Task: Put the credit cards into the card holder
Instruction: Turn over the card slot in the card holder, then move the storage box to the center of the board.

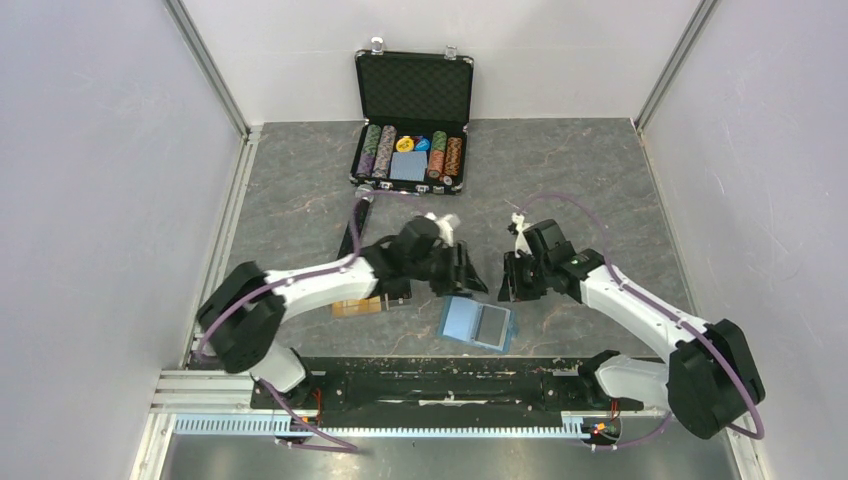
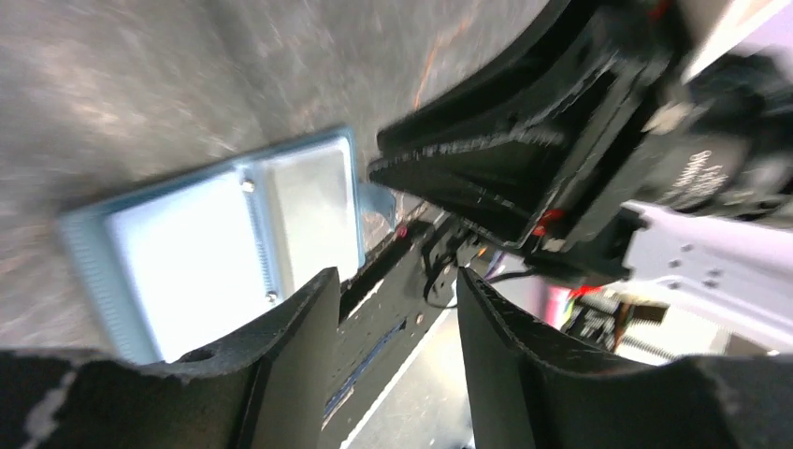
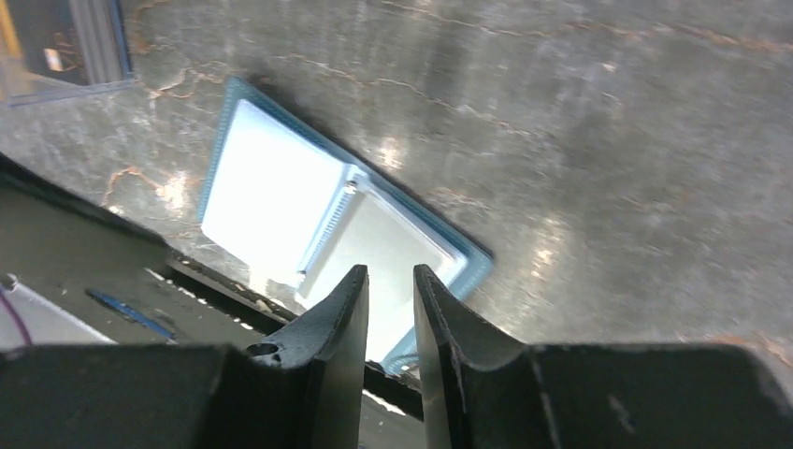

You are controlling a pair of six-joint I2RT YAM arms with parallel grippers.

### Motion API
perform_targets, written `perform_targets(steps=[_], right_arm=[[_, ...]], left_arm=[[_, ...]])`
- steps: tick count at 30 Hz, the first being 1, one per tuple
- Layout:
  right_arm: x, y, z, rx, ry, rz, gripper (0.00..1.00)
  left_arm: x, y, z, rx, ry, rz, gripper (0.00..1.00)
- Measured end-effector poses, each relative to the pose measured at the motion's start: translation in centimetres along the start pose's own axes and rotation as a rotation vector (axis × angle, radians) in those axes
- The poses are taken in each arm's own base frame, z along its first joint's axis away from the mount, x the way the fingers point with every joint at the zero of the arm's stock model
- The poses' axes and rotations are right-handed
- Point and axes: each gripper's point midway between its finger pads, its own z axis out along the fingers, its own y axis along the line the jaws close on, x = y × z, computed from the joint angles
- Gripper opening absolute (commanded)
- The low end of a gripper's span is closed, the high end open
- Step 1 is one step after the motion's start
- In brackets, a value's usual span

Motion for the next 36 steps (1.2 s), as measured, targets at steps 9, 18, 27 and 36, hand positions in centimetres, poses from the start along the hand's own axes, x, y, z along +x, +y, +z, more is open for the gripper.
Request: perform_targets(steps=[9, 18, 27, 36], right_arm=[[-0.8, 5.3, 2.2, -0.121, 0.059, -0.068, 0.28], [-2.8, 10.9, 3.5, -0.222, 0.051, -0.133, 0.31], [-2.4, 12.6, 3.5, -0.258, 0.064, -0.144, 0.32], [-4.9, 15.8, 2.4, -0.329, 0.011, -0.163, 0.33]], left_arm=[[-6.6, 6.4, -10.3, -0.014, -0.296, -0.192, 0.58], [-4.6, 13.4, -17.3, -0.402, -0.300, -0.209, 0.66], [-1.4, 18.4, -22.0, -0.767, -0.215, -0.186, 0.69], [-1.4, 21.5, -24.7, -0.917, -0.199, -0.308, 0.70]])
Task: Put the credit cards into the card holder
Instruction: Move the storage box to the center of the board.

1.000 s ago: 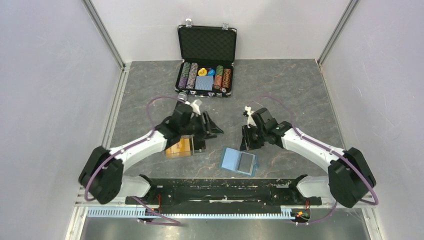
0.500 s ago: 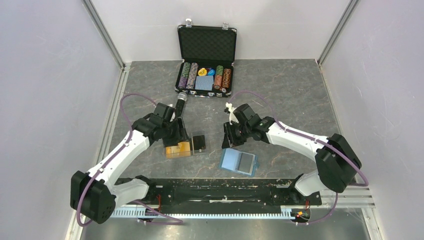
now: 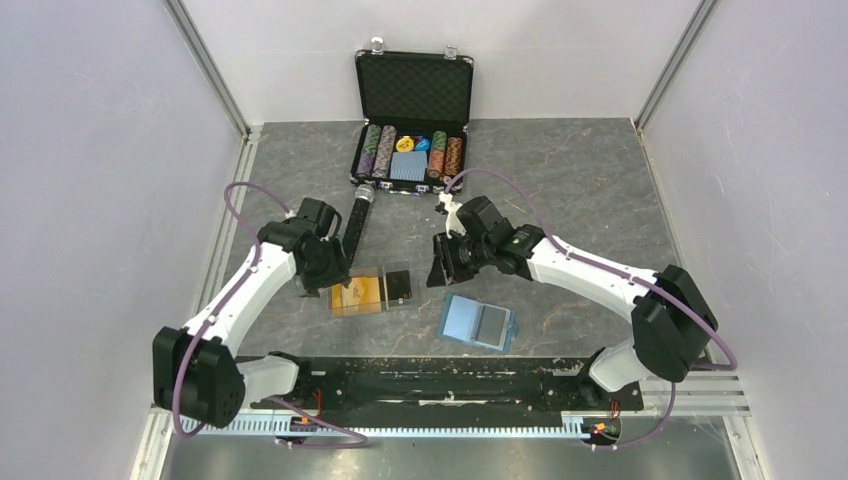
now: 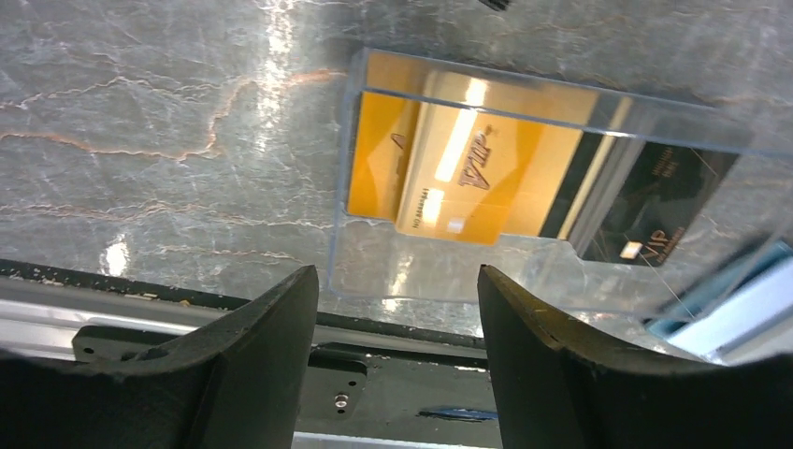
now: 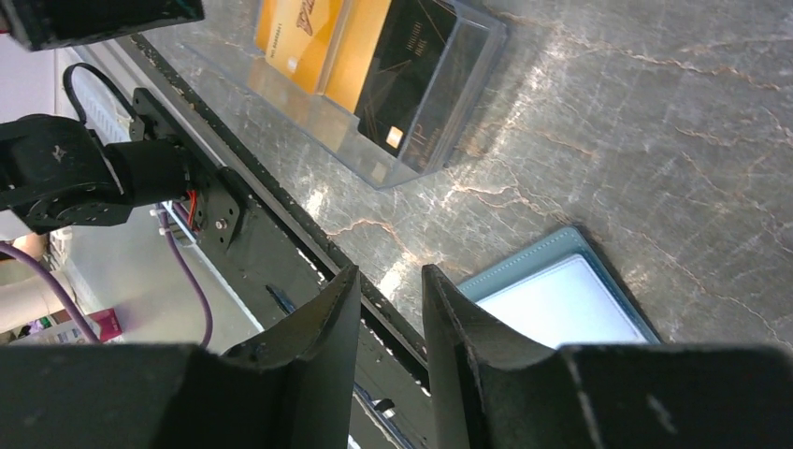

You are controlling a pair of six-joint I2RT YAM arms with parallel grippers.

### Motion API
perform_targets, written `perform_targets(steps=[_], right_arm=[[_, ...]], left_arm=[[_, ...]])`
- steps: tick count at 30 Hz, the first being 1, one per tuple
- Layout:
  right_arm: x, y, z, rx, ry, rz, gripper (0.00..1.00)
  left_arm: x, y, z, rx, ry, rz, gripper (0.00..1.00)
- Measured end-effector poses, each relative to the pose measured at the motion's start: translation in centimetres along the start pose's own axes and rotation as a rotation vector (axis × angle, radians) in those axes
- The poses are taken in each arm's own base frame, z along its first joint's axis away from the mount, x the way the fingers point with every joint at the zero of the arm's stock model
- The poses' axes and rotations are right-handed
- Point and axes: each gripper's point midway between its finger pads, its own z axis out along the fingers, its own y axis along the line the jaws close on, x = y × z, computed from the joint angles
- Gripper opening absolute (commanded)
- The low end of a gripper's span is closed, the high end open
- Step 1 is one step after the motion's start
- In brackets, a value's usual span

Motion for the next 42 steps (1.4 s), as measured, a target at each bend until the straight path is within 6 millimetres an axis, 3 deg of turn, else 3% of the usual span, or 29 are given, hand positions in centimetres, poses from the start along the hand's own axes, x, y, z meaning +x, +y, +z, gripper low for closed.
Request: perform_targets(steps=[8, 14, 19, 23, 32, 38, 42], right_arm=[[0.2, 0.9, 0.7, -0.033, 0.017, 0.009, 0.34], [0.5, 1.9, 1.6, -0.072, 0.040, 0.023, 0.35], [-0.7, 3.3, 2.4, -0.118, 0.035, 0.029, 0.35], [-1.9, 4.4, 3.2, -0.156, 0.024, 0.030, 0.37], [-2.4, 4.7, 6.3, -0.149, 0.054, 0.039, 0.36], [-2.5, 3.0, 8.7, 0.003, 0.092, -0.007, 0.36], [-1.8, 0.8, 9.3, 0.108, 0.127, -0.026, 0.37]], left_arm=[[0.1, 1.0, 1.8, -0.038, 0.101, -0.006, 0.66], [1.4, -0.9, 3.2, 0.078, 0.171, 0.000, 0.49], [3.7, -1.8, 4.4, 0.158, 0.231, -0.011, 0.45], [4.2, -3.0, 4.5, 0.224, 0.235, -0.017, 0.47], [1.8, -5.8, 2.0, 0.358, 0.119, -0.012, 0.55], [-1.3, -5.5, -0.4, 0.309, 0.011, 0.006, 0.61], [-1.4, -4.7, -0.5, 0.269, 0.008, 0.019, 0.60]])
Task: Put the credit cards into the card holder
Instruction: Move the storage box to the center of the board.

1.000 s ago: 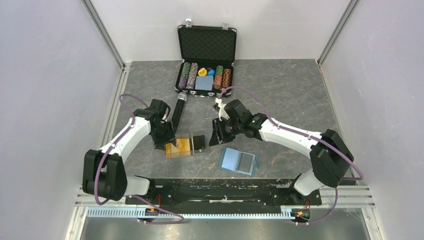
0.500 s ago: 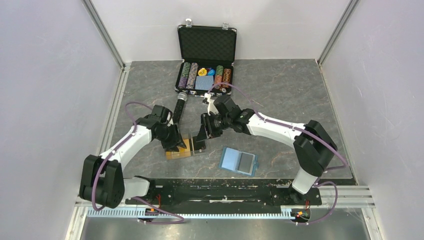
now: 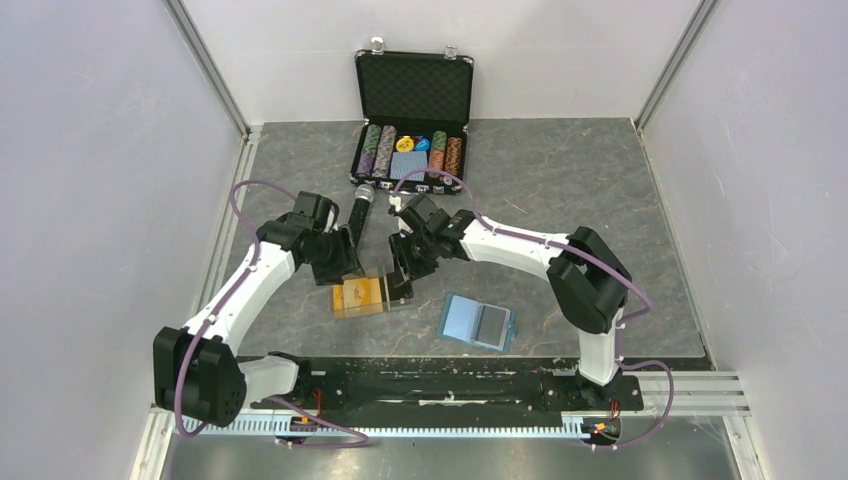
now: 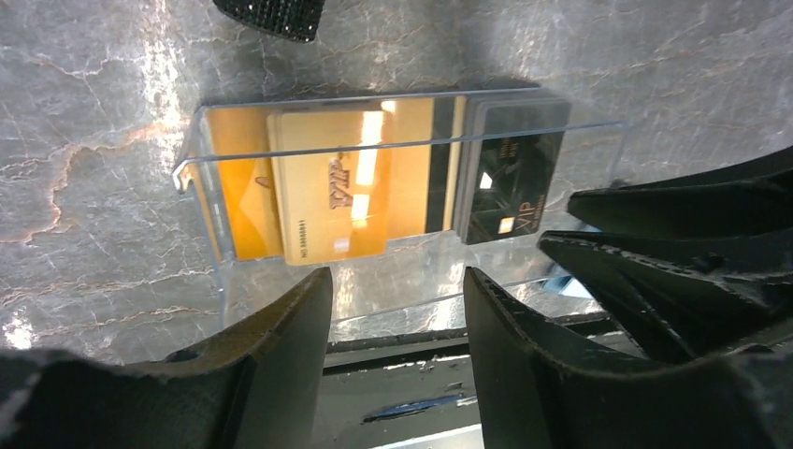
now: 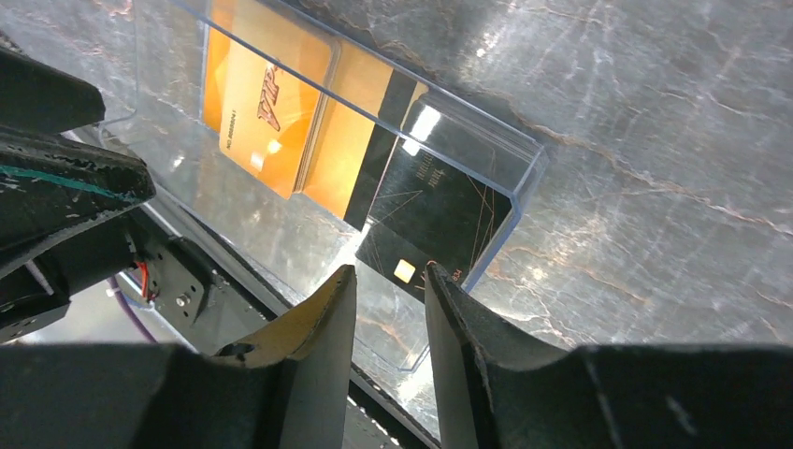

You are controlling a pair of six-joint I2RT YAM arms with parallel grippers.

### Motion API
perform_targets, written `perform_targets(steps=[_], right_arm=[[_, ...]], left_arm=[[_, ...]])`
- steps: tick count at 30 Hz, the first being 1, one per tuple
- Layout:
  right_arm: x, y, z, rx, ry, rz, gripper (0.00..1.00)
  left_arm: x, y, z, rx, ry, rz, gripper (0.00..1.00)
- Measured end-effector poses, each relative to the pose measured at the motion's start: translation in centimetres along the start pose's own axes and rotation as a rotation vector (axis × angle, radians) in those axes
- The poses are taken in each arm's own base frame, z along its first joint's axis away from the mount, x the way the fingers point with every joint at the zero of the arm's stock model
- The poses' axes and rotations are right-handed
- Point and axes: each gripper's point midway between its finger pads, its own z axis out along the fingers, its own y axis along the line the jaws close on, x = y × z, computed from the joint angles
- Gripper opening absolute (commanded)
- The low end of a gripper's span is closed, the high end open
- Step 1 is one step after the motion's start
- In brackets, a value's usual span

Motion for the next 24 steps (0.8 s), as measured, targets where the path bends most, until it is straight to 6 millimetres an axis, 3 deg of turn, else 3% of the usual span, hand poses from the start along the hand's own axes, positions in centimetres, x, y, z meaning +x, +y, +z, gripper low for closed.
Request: perform_targets(steps=[9, 18, 24], right_arm=[[0.7, -1.7, -0.3, 0.092, 0.024, -0.017, 0.37], [1.5, -4.5, -1.0, 0.209, 0.048, -0.087, 0.38], [1.1, -3.5, -1.4, 0.156, 0.031, -0.117, 0.52]], left_arm=[[2.9, 1.9, 2.1, -0.045, 0.104, -0.015, 0.58], [2.9, 1.8, 2.2, -0.042, 0.100, -0.014, 0.59], [2.9, 2.0, 2.3, -0.051, 0.096, -0.014, 0.53]])
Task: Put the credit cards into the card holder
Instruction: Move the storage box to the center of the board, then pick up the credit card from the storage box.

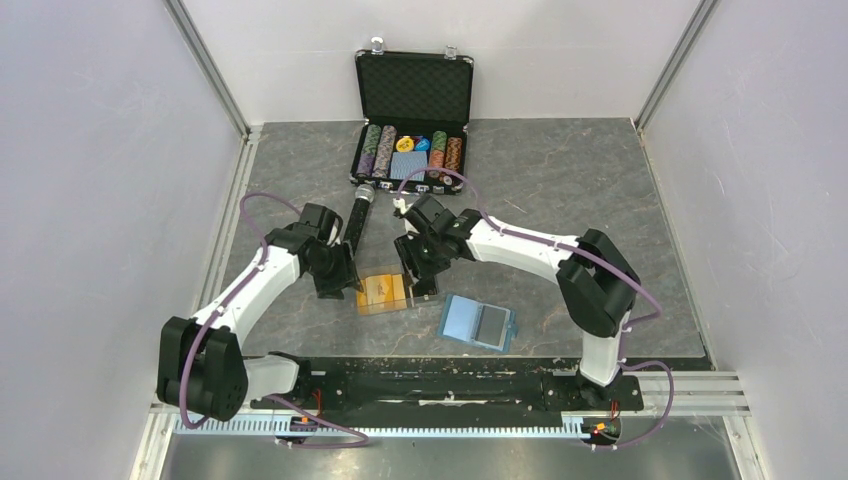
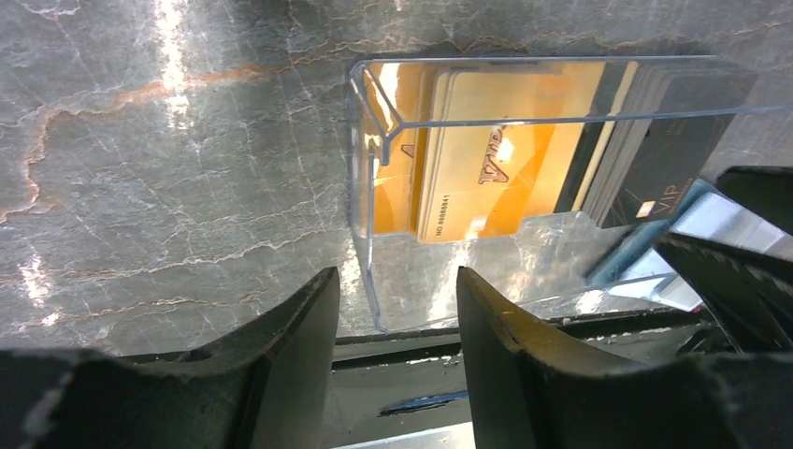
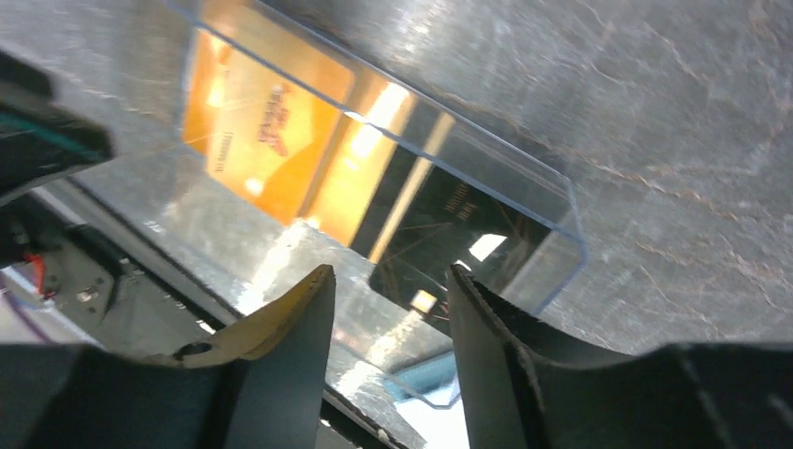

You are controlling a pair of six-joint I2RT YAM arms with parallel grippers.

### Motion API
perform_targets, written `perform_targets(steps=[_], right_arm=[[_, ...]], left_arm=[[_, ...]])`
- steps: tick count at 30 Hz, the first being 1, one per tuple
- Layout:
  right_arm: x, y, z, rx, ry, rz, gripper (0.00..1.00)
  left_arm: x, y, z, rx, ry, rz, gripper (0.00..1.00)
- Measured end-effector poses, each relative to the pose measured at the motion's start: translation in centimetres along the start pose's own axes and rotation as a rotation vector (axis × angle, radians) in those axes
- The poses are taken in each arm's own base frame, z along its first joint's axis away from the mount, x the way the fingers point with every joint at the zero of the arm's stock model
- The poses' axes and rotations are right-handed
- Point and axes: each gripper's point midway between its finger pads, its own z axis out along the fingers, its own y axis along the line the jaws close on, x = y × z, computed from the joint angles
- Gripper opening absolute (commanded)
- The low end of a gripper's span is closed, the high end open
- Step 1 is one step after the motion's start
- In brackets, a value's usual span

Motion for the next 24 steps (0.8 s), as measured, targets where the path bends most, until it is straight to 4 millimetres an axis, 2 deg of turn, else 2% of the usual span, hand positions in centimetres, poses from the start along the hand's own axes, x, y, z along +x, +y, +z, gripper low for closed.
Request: perform_targets(steps=[5, 9, 17, 21, 24], right_arm=[[-1.5, 2.9, -0.9, -0.153, -0.077, 0.035, 0.51], [-2.0, 4.4, -0.2, -0.238, -0.084, 0.064, 0.51], [0.3, 3.6, 3.7, -0.222, 0.015, 0.107, 0.49], [0.6, 3.8, 4.6, -0.220, 0.030, 0.109, 0.48], [0.6, 4.3, 5.2, -0.229, 0.034, 0.105, 0.45]], left_arm=[[0.8, 0.9, 0.7, -0.028, 0.019, -0.004, 0.46], [1.9, 1.7, 1.7, -0.046, 0.058, -0.011, 0.35], [2.1, 1.3, 2.7, -0.025, 0.081, -0.015, 0.16], [2.2, 1.2, 2.8, -0.015, 0.085, -0.018, 0.08], [2.2, 1.1, 2.9, -0.009, 0.085, -0.020, 0.07]])
